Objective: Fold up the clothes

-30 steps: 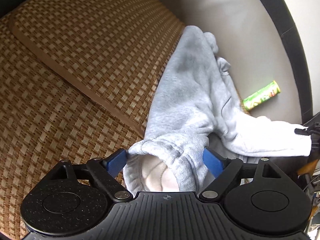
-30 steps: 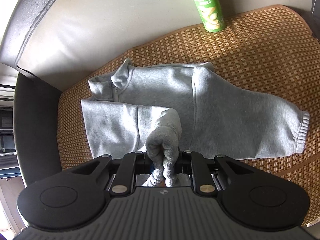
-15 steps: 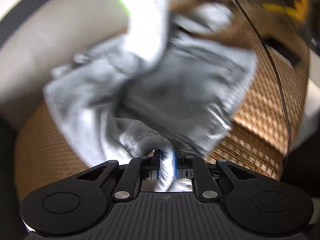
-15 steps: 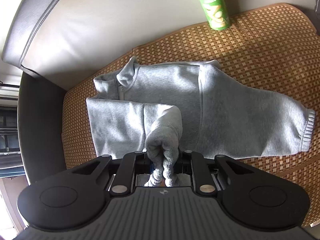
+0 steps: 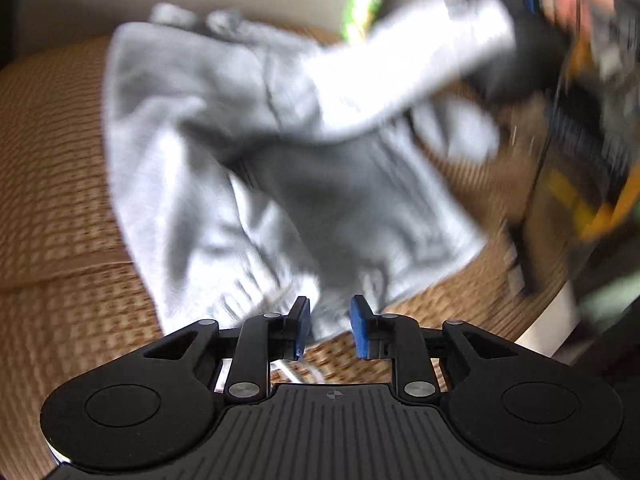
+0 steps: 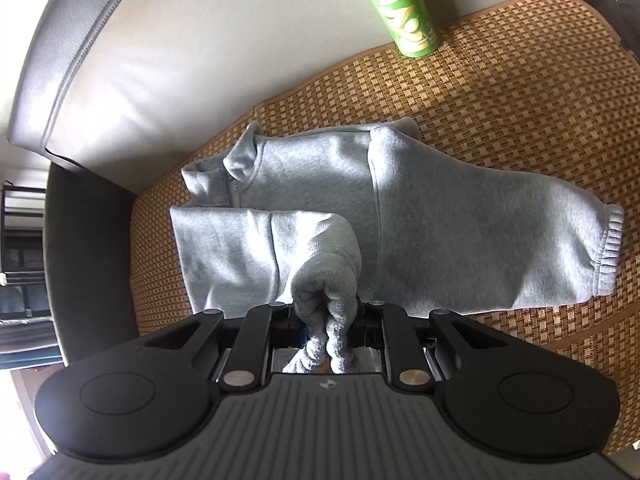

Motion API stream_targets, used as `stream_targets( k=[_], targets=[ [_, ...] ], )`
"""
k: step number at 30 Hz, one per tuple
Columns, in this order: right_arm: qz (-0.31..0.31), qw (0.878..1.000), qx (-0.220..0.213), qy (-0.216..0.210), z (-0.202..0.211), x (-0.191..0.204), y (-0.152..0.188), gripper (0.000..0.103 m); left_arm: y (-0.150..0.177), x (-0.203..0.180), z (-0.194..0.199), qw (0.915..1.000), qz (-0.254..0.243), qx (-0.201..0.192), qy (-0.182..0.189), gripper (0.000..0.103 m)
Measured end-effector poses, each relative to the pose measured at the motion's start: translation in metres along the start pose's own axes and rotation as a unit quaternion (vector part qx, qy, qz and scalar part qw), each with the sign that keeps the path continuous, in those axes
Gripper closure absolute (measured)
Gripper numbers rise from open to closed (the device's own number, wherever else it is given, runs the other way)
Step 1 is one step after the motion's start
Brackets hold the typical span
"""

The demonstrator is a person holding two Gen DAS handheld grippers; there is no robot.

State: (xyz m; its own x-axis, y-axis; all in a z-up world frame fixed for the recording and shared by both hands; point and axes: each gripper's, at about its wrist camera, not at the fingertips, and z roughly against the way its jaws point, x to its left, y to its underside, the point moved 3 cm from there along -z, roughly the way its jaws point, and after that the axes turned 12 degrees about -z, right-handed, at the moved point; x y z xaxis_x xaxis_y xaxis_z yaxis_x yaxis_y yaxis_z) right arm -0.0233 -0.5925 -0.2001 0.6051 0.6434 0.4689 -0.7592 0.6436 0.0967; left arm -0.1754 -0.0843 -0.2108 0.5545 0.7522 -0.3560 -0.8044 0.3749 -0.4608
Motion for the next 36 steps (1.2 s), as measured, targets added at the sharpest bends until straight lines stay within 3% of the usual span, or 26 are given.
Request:
stream_targets(
  k=[1, 6, 9, 11, 12, 14, 16, 18, 22, 26, 28, 32, 33, 36],
  targets=[
    [-0.004, 1.0, 0.0, -0.003, -0.001, -0.002, -0.001, 0.085, -0.009, 0.01, 0.012, 0.9994, 0.028, -0.019, -0.002, 0.057],
    [-0.02, 1.0, -0.003, -0.009, -0.005, -0.014, -0.002, 0.085, -0.046, 0.047, -0.008, 0.9943, 0.085, -0.055, -0.032, 0.056],
    [-0.026, 1.0, -0.003, -0.008, -0.005, -0.022, -0.001, 0.085, -0.028, 0.036, -0.062, 0.9972, 0.073, 0.013, 0.0, 0.056],
    [-0.029, 1.0, -0.004, -0.004, -0.004, -0.027, -0.002, 0.085, 0.003, 0.024, -0.099, 0.9966, 0.041, 0.07, -0.013, 0.059],
    [-0.03, 1.0, -0.005, -0.003, -0.003, -0.029, -0.002, 0.085, 0.013, 0.024, -0.105, 0.9961, 0.051, 0.071, -0.013, 0.066],
    [-0.032, 0.999, -0.006, 0.0, -0.003, -0.033, -0.003, 0.085, 0.032, 0.026, -0.113, 0.9946, 0.079, 0.066, -0.012, 0.065],
    [-0.033, 0.999, -0.007, 0.001, -0.004, -0.034, -0.005, 0.085, 0.025, 0.027, -0.107, 0.9926, 0.099, 0.07, -0.008, 0.058],
    [-0.033, 0.999, -0.008, -0.002, -0.005, -0.033, -0.007, 0.085, 0.014, 0.021, -0.095, 0.9945, 0.078, 0.07, -0.003, 0.055],
    [-0.028, 1.0, -0.008, -0.01, -0.008, -0.026, -0.009, 0.085, -0.022, 0.013, -0.059, 0.9982, 0.054, 0.019, 0.017, 0.054],
    [-0.027, 1.0, -0.007, -0.009, -0.014, -0.02, -0.009, 0.084, -0.058, 0.026, -0.059, 0.9982, 0.05, -0.033, -0.002, 0.05],
    [-0.029, 1.0, -0.007, -0.006, -0.017, -0.019, -0.009, 0.083, -0.059, 0.038, -0.079, 0.9982, 0.052, -0.015, -0.024, 0.05],
    [-0.031, 0.999, -0.005, 0.009, -0.018, -0.01, -0.005, 0.083, -0.019, 0.047, -0.13, 0.9958, 0.045, 0.077, -0.019, 0.055],
    [-0.029, 1.0, -0.004, 0.01, -0.017, -0.003, -0.003, 0.083, -0.014, 0.045, -0.13, 0.9966, 0.033, 0.072, -0.021, 0.055],
    [-0.007, 1.0, 0.003, 0.003, -0.02, 0.03, 0.002, 0.083, -0.017, 0.045, -0.106, 0.9969, 0.06, 0.05, 0.001, 0.053]
  ],
)
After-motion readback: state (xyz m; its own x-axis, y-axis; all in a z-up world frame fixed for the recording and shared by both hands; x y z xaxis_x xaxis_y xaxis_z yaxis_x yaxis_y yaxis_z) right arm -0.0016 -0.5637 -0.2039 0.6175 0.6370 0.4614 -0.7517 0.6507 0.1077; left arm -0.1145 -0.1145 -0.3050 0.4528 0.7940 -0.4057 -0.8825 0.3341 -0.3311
